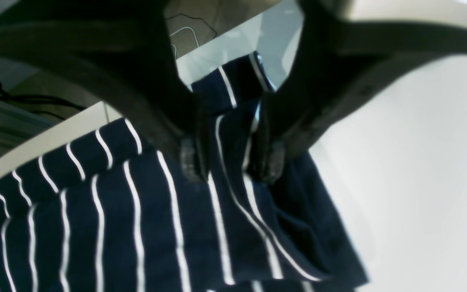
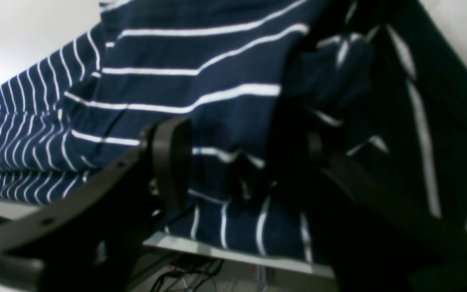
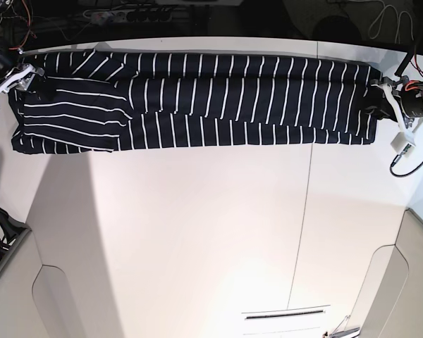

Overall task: Fold the T-shirt properly
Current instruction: 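Release the folded hem with both grippers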

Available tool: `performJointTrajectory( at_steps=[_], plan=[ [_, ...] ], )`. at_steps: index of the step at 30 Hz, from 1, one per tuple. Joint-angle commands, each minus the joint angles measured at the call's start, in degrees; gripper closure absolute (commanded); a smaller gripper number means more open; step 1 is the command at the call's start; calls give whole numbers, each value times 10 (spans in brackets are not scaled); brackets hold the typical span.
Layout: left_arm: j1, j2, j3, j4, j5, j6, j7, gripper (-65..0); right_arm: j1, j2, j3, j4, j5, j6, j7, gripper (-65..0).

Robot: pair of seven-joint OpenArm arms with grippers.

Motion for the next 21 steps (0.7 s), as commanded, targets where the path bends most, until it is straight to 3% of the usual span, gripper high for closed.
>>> performJointTrajectory(
  at_steps=[1, 6, 13, 18, 21],
  plan=[
    [-4, -14, -15, 7, -4, 8, -10, -275, -1, 10, 14, 11, 17, 2, 13, -345],
    [-4, -8, -70, 7, 0, 23, -13, -288, 2, 9, 68, 21, 35, 2, 14, -345],
    [4, 33, -174, 7, -24, 23, -13, -293, 19, 9, 144, 21, 48, 2, 15, -345],
    [12, 56, -189, 7, -33, 23, -14, -406, 21, 9, 150, 21, 89, 5, 13, -340],
    [13, 70, -189, 7, -32, 23, -14, -407, 24, 8, 146, 21, 101, 7, 12, -236]
  ],
)
